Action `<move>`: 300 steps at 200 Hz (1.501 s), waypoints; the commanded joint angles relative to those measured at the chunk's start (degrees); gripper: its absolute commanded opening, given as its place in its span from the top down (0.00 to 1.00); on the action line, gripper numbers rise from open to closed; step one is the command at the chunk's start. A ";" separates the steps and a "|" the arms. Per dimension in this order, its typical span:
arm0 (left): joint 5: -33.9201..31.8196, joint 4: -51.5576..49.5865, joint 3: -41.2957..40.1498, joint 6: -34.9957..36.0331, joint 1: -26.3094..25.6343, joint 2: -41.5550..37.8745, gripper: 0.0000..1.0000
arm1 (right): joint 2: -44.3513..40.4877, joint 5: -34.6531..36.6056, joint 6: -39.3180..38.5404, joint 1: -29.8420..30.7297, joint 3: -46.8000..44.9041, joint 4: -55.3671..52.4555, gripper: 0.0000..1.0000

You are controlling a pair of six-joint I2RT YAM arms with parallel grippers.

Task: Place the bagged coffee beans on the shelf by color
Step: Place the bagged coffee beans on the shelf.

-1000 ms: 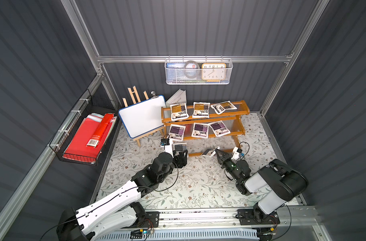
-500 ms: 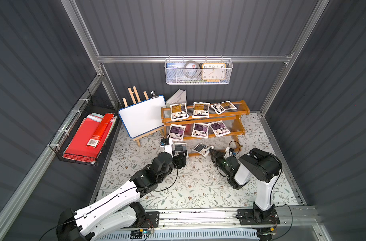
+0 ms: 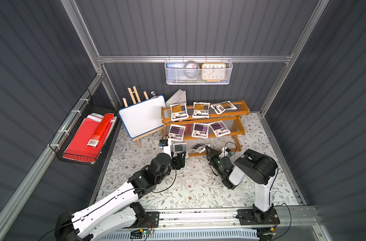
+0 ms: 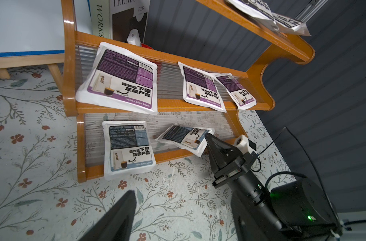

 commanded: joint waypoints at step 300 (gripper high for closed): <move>7.74 15.46 0.99 4.27 3.32 20.75 0.30 | -48.54 17.81 -24.93 2.76 5.41 -88.32 0.48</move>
